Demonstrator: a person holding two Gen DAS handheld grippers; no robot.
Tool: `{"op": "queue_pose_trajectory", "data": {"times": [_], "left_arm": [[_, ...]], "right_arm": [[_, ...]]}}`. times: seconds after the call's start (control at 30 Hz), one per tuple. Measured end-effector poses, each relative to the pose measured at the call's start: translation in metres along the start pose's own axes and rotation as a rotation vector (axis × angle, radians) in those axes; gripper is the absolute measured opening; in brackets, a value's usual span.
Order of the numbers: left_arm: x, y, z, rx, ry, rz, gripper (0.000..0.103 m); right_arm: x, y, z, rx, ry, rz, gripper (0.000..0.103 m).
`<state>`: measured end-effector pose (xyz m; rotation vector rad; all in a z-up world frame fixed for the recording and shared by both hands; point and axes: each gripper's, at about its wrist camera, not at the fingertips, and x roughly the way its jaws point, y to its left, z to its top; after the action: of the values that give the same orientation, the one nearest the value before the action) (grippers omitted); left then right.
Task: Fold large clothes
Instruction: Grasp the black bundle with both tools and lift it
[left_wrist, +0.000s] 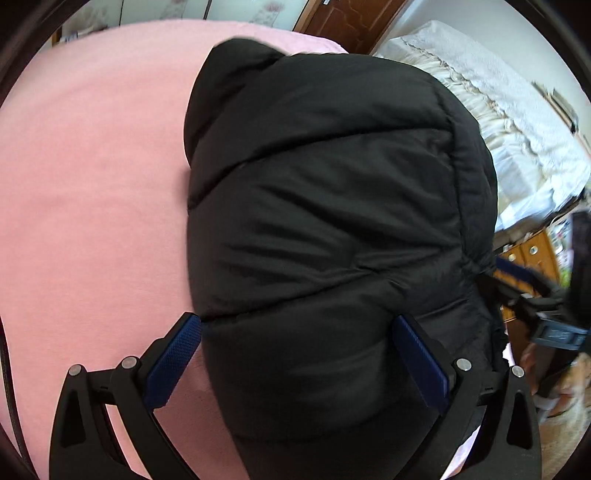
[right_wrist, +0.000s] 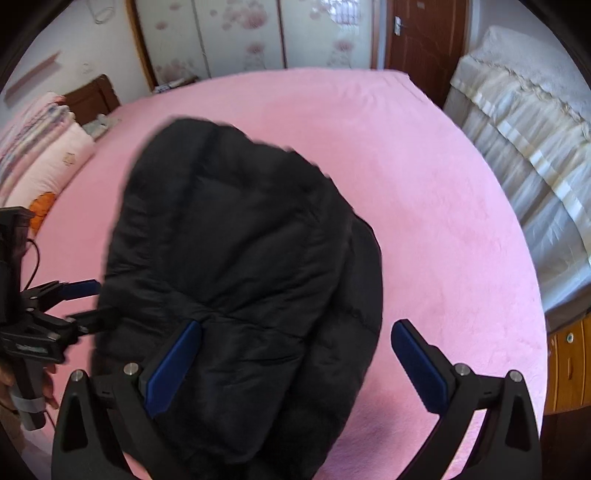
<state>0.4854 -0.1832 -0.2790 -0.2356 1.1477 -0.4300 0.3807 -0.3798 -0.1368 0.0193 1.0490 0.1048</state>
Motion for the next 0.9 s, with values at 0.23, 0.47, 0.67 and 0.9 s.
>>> {"op": "queue_pose_trajectory", "data": {"times": [0.23, 0.47, 0.67, 0.9], "left_arm": [[0.022, 0.000, 0.004, 0.022, 0.026, -0.027, 0.103], [0.034, 0.002, 0.003, 0.022, 0.043, -0.058, 0.103], [0.043, 0.002, 0.007, 0.007, 0.056, -0.066, 0.103], [0.048, 0.014, 0.010, -0.047, 0.079, -0.120, 0.103]], "right_arm": [[0.045, -0.039, -0.014, 0.139, 0.078, 0.128, 0.103], [0.088, -0.078, -0.040, 0.353, 0.150, 0.370, 0.103], [0.115, -0.090, -0.058, 0.471, 0.236, 0.515, 0.103], [0.137, -0.090, -0.066, 0.509, 0.259, 0.608, 0.103]]}}
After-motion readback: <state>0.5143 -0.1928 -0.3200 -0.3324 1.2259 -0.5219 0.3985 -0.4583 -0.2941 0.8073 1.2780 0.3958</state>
